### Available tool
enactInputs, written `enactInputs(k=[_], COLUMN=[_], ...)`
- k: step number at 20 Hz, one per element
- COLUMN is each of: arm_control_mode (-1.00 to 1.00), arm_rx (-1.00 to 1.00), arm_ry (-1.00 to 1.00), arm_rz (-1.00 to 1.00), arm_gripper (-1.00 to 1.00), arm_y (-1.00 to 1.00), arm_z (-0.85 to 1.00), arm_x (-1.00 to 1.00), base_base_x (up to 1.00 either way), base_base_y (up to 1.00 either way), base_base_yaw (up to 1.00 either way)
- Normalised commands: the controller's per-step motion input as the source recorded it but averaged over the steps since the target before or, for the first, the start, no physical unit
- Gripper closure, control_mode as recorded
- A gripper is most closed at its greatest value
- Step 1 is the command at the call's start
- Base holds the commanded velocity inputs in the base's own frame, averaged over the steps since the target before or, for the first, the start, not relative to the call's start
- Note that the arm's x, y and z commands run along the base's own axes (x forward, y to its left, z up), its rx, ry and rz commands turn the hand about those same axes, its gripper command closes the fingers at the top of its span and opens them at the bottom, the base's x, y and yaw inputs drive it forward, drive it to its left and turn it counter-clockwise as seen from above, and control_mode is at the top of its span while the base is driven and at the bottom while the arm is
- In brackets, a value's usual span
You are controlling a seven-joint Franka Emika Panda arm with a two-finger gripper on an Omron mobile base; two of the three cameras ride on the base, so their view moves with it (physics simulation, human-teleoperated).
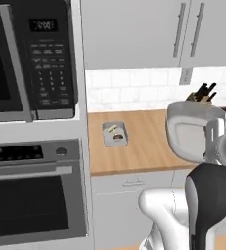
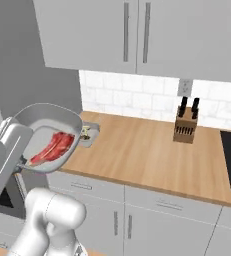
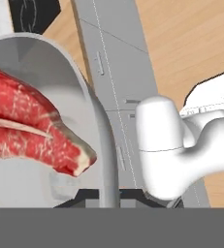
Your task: Take the meat container that has the steak and place it on the second highest rack of the freezer. Then take the vegetable container that has the mushrooms and place it on the highest rack of the freezer.
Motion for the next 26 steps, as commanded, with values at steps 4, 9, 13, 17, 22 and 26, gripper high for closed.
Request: enactInputs(k=[4,9,13,17,22,26], arm_control_mode=[1.0,1.0,1.0,1.0,1.0,1.0], arm_rx=[0.0,0.0,0.0,0.0,0.0,0.0], arm_ry=[0.0,0.0,0.0,0.0,0.0,0.0], arm_rz=[0.0,0.0,0.0,0.0,0.0,0.0], arm_gripper=[1.0,1.0,1.0,1.0,1.0,1.0], arm_y=[0.0,0.0,0.0,0.0,0.0,0.0], arm_z=[0.0,0.0,0.0,0.0,0.0,0.0], arm_x=[0.0,0.0,0.0,0.0,0.0,0.0], base_base_x=[-0.31,-0.05,0.0,0.0,0.0,0.0], base_base_y=[0.85,0.99,1.0,1.0,1.0,0.9], base_base_yaw=[0.45,0.36,0.32,0.28,0.24,0.18])
